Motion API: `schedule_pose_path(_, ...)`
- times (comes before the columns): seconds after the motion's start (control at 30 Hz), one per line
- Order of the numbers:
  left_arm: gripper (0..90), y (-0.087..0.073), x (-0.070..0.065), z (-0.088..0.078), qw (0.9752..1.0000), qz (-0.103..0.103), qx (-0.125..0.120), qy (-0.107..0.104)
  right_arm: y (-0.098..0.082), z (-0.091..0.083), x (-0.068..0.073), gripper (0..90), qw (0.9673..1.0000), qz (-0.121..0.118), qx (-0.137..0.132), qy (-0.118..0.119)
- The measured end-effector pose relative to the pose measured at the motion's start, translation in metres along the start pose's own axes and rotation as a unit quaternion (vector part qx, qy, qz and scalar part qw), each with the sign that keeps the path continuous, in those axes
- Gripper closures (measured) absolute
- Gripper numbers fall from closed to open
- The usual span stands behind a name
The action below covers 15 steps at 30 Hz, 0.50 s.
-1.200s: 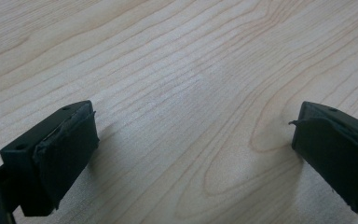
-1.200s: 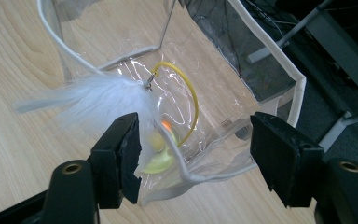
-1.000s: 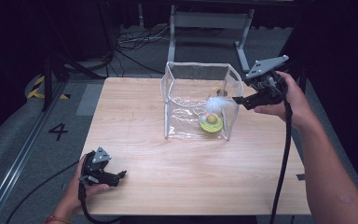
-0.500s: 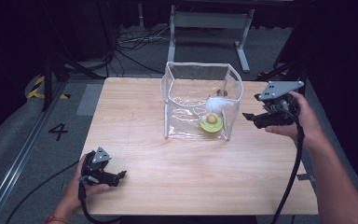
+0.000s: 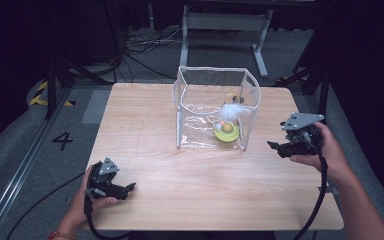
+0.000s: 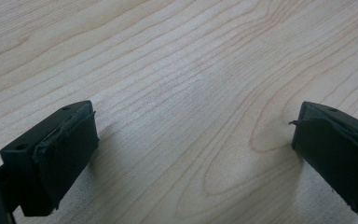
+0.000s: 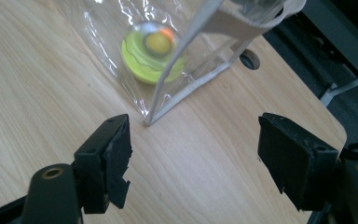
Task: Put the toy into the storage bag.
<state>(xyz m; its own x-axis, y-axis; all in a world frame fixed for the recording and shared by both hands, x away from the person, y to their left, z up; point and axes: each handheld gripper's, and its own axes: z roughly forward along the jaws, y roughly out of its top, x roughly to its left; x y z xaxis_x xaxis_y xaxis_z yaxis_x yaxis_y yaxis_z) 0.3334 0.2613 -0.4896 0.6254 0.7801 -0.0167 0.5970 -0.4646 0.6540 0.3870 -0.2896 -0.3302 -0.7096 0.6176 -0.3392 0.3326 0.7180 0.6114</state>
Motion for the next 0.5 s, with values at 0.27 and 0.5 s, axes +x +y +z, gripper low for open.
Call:
schedule_pose_path(0.27, 0.5, 0.0, 0.0, 0.0, 1.0, 0.0, 0.0, 0.0, -0.027, 0.012, 0.011, 23.2, 0.9999, 0.006, 0.009, 0.0)
schedule_pose_path(0.5, 0.5, 0.0, 0.0, 0.0, 1.0, -0.002, 0.0, 0.002, -0.057, 0.026, 0.023, 21.9, 0.9998, 0.013, 0.013, 0.006)
